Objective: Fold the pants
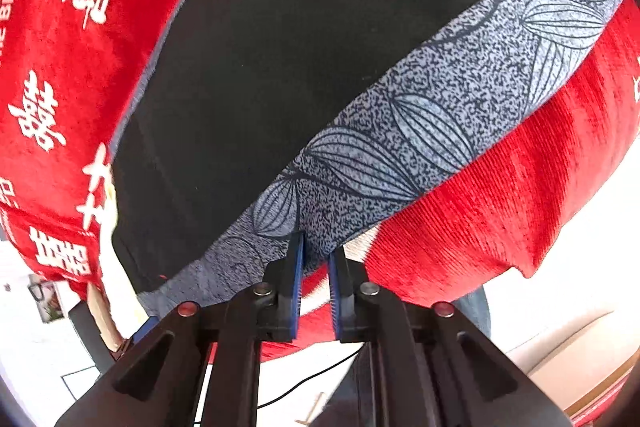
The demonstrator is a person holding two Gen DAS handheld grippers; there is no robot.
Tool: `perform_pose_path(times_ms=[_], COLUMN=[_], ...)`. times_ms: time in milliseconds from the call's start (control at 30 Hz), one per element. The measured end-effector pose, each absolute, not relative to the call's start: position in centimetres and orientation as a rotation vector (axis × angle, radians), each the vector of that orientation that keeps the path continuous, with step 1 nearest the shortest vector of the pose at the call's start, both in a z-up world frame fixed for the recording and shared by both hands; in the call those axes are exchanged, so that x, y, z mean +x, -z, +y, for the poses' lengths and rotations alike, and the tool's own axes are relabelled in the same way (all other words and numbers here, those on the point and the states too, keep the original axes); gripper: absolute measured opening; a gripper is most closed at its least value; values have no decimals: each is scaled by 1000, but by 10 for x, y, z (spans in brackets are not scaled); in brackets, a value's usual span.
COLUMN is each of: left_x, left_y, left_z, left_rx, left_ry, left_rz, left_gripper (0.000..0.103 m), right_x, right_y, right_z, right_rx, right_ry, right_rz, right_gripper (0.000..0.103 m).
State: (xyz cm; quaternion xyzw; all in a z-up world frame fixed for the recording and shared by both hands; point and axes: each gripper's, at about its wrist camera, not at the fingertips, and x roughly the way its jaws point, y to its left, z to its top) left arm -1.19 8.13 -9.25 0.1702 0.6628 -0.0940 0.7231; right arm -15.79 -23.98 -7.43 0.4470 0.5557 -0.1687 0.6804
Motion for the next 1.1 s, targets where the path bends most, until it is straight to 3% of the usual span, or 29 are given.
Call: perform_pose_path(times_ms=[100, 167, 200, 233, 633, 900, 967, 1000, 1033, 1100], left_x=[-19, -19, -17, -16, 15, 7, 8, 5, 3, 2], left_y=[80, 73, 70, 70, 102, 104, 104, 102, 101, 98], left_z=[97, 109, 115, 121, 132, 134, 131, 132, 134, 132], left_rx=[276, 167, 105, 47, -368, -466, -463, -465, -466, -481], left_ry=[213, 223, 224, 225, 253, 252, 262, 270, 277, 300], left_rz=[1463, 1477, 1490, 1504, 1587, 1604, 1610, 1611, 1611, 1613], left_gripper=[103, 103, 103, 103, 103, 103, 103, 103, 103, 103], right_x=[-154, -150, -145, -143, -118, -117, -116, -114, -110, -104], right_y=[72, 70, 69, 69, 100, 121, 124, 122, 118, 107], right_z=[-239, -231, -223, -215, -174, -161, -158, -157, -156, -157], right_rx=[1017, 999, 986, 976, 1117, 1275, 1305, 1309, 1307, 1298], right_ry=[343, 274, 244, 213, 111, 50, 57, 57, 52, 41], right_rz=[1234, 1257, 1265, 1268, 1267, 1239, 1229, 1217, 1206, 1178], right_gripper=[19, 38, 52, 57, 59, 59, 55, 40, 17, 13])
